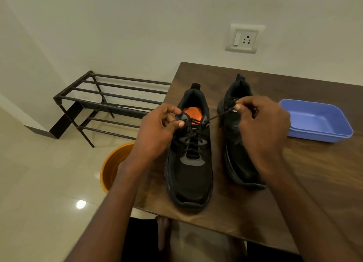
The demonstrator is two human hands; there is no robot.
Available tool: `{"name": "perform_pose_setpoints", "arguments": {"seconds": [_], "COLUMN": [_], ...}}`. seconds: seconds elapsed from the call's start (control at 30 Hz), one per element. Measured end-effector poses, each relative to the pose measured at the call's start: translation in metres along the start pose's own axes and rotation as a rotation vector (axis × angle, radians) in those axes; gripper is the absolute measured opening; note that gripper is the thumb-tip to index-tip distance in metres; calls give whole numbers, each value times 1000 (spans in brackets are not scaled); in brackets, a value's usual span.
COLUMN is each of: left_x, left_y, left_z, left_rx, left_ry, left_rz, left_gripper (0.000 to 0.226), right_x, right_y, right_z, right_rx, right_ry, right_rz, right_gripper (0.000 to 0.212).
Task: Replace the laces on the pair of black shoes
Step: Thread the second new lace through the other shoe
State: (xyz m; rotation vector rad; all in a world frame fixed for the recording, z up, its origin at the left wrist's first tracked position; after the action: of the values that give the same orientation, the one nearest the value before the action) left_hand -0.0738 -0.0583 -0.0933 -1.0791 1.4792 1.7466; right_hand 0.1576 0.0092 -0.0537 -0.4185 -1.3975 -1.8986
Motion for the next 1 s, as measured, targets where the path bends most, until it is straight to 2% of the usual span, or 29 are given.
{"name": "perform_pose_setpoints", "arguments": {"seconds": [0.07, 0.17, 0.27, 0.43, 0.5, 0.6, 0.7, 0.83, 0.9, 1.0], "left_x": [0, 0, 1, -1, -1, -1, -1, -4, -4, -5], "left_y": [0, -1, 0, 3, 3, 3, 3, 5, 5, 5], "left_z": [0, 0, 0, -1, -2, -1, -2, -3, -3, -3], "left_rx": [-11, -12, -21, -31, -30, -28, -31, -33, -33, -31], "left_ry": [-14, -47, -57, -65, -70, -74, -81, -93, -96, -96], "left_rz": [-22, -16, -3, 30, 36, 43, 60, 83, 90, 88], "left_gripper": [22, 21, 19, 14, 14, 13, 13, 12, 11, 9], "right_x": [-3, 10, 20, -6, -7, 13, 24, 9, 4, 12], "right_y": [5, -13, -32, -7, -2, -16, -32, -21, -18, -20], "right_z": [1, -4, -11, 8, 8, -3, -8, 0, 1, -3], "right_rx": [-20, 144, 267, 119, 145, 271, 316, 222, 233, 293], "right_ry": [39, 182, 227, 87, 88, 193, 252, 121, 71, 89], "right_rz": [-124, -167, -140, -175, -168, -200, -223, -232, -232, -256], "right_gripper": [18, 26, 15, 17, 24, 33, 16, 12, 14, 18]}}
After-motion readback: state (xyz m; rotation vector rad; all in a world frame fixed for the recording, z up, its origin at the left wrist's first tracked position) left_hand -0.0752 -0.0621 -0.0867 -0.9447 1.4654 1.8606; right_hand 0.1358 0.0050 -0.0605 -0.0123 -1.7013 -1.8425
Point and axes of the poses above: each hand's wrist, its own z-axis towards the middle knuckle, its own y-axis out of the back of the hand, x = y × z, the point moved 4 cm from there along z, towards the middle knuckle, and after that the axes turned 10 degrees about x, right-handed, at the moved point
